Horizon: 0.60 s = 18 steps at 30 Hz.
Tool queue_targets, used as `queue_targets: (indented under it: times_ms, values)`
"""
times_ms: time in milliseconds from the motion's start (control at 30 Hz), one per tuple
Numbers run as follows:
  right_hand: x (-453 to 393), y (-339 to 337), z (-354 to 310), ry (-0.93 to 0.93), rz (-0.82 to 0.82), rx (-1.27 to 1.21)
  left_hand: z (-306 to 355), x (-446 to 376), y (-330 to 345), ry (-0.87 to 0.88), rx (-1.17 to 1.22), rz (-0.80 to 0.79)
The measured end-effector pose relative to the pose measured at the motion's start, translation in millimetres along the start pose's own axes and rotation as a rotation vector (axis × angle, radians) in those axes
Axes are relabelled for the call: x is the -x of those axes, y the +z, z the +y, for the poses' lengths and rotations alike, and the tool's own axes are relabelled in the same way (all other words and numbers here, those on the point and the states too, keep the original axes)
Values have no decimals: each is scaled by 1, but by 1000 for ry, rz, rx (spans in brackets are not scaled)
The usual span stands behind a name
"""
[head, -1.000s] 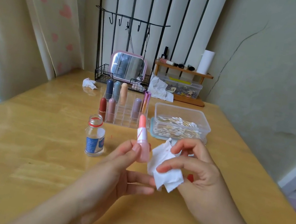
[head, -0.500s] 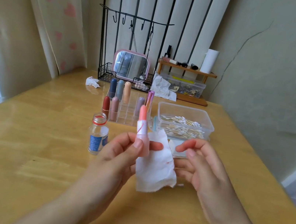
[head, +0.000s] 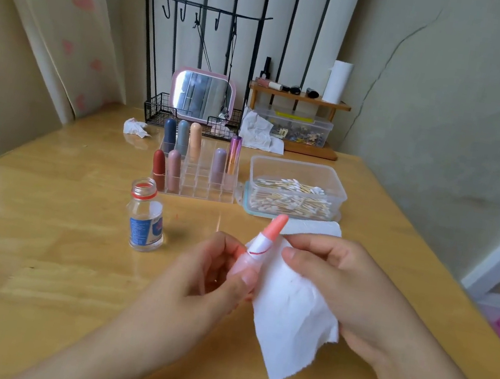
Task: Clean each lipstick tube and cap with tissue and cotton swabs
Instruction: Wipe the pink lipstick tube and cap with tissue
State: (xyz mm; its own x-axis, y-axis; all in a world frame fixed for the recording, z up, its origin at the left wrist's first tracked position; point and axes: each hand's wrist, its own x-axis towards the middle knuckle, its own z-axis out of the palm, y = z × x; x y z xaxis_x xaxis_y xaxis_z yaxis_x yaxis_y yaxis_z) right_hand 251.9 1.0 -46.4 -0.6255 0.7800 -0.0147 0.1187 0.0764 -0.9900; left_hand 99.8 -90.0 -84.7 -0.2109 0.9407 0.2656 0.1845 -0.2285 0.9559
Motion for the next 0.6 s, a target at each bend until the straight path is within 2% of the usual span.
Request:
queue_targets:
  times_ms: [133, 267, 400, 600]
  values:
    - [4, 3, -4, 70, -165, -184, 0, 1, 0, 45, -36, -10]
    - [2, 2, -3, 101, -242, -429, 0, 0, 0, 61, 1, 26]
    - [1, 3, 4, 22, -287, -300, 3, 0, 1, 59, 50, 41]
    - [-2, 20, 13, -109, -116, -242, 8, 2, 4, 46, 28, 82]
